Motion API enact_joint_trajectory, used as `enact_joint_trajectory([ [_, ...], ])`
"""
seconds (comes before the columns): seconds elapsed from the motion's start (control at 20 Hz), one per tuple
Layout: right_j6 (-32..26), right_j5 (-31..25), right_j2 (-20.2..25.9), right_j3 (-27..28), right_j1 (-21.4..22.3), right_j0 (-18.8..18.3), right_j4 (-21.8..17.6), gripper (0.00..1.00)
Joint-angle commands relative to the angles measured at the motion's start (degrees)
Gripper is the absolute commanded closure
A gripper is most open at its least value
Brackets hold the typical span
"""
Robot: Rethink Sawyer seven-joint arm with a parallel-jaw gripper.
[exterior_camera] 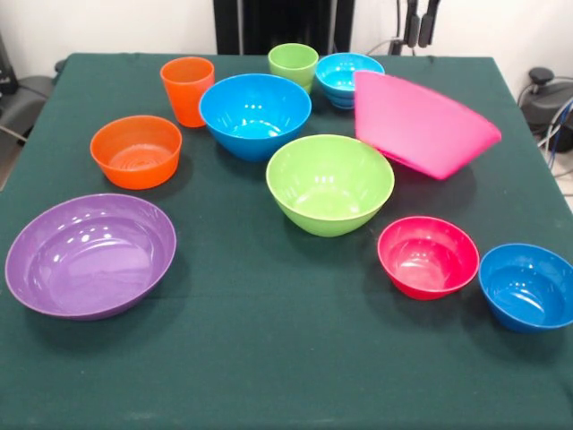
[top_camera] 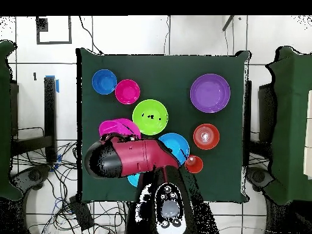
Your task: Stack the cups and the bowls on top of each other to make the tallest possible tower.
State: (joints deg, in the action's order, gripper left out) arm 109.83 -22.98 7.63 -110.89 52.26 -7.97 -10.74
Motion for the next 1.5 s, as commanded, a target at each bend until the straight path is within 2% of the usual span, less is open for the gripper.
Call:
enact_joint_trajectory([
  [0.05, 0.11, -5.15, 5.24, -2.5, -0.59, -1.56, 0.46, 1.0],
  [0.45, 0.81, -3.96, 5.39, -2.3, -1.7, -1.6, -0.24, 1.0],
  [0.65, 1.72, -0.3, 3.95, -1.12, -4.31, -0.42, -2.47, 1.0],
  [0.85, 5.16, 10.01, -2.0, 2.44, -11.66, 4.41, -7.7, 1.0],
  [1.05, 7.25, 17.82, -6.55, 5.51, -18.41, 8.04, -8.59, 1.0],
  [1.3, 7.07, 22.1, -10.08, 8.35, -23.32, 10.95, -7.01, 1.0],
  [1.5, 4.89, 23.31, -9.59, 9.73, -25.65, 10.16, -6.41, 1.0],
])
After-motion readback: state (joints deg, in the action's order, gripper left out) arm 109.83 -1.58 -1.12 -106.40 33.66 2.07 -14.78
